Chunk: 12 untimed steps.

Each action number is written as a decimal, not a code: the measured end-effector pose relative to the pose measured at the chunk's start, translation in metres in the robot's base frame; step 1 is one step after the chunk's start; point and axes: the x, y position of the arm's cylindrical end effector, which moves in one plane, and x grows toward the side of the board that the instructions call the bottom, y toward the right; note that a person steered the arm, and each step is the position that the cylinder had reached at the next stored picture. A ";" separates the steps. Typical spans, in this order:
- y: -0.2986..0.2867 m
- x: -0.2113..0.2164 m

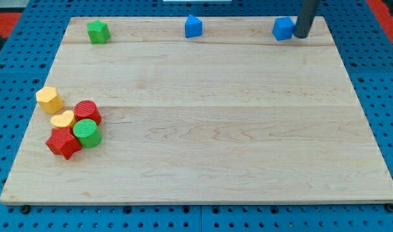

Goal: Push the red star into the red circle

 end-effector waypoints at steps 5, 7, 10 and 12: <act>0.038 0.014; 0.038 0.024; -0.005 0.159; -0.057 0.207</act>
